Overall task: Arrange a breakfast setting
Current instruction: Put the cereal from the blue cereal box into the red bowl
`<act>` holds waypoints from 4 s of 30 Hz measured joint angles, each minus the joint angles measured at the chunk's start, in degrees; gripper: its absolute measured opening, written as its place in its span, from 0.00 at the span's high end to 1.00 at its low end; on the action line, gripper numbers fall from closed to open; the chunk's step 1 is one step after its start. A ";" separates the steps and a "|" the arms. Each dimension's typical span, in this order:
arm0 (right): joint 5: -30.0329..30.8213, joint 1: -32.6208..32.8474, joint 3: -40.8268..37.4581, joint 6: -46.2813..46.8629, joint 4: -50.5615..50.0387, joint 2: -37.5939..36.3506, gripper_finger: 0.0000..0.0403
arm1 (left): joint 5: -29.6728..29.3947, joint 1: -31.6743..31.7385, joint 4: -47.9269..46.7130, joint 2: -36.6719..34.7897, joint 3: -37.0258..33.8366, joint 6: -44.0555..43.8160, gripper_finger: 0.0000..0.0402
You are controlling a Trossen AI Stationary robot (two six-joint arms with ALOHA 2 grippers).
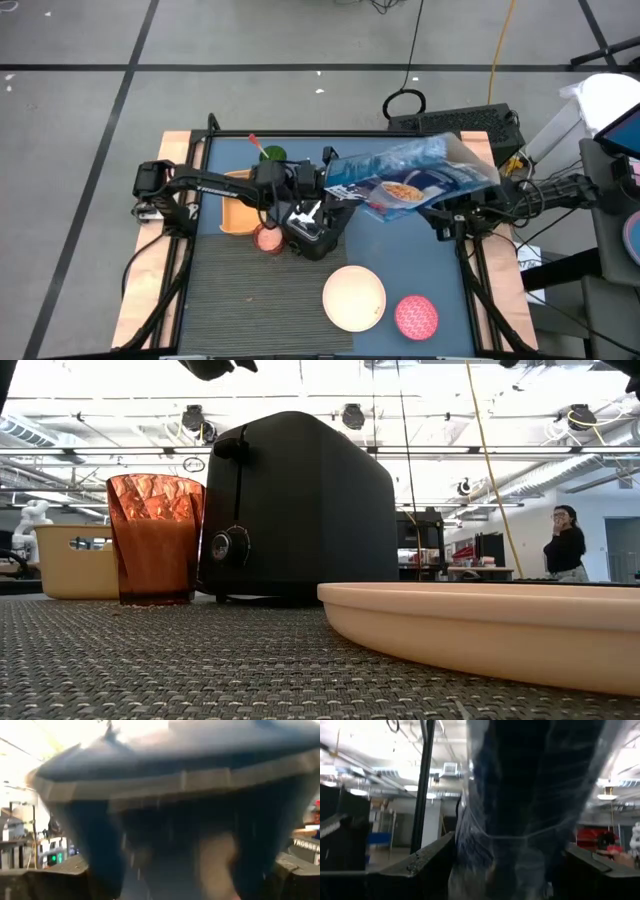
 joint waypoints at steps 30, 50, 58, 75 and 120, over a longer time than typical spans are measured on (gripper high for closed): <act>-0.04 0.00 0.02 0.14 -3.31 -1.43 0.31 | -1.07 0.04 -3.32 -1.01 0.00 1.87 0.28; -0.04 0.02 0.00 0.14 -8.42 -1.42 0.31 | -0.79 -0.11 -7.72 -8.19 0.00 4.43 0.28; 0.16 0.02 0.00 0.15 -11.09 -1.67 0.31 | -0.61 -3.12 -16.19 -11.03 0.00 4.04 0.28; 9.07 0.04 -0.02 0.13 -21.43 -6.26 0.31 | -0.50 -12.15 -25.06 -12.64 -0.02 2.29 0.28; 8.76 0.04 -0.02 4.66 -24.12 -7.77 0.31 | -22.66 -30.47 -16.09 -8.10 -19.56 -6.93 0.28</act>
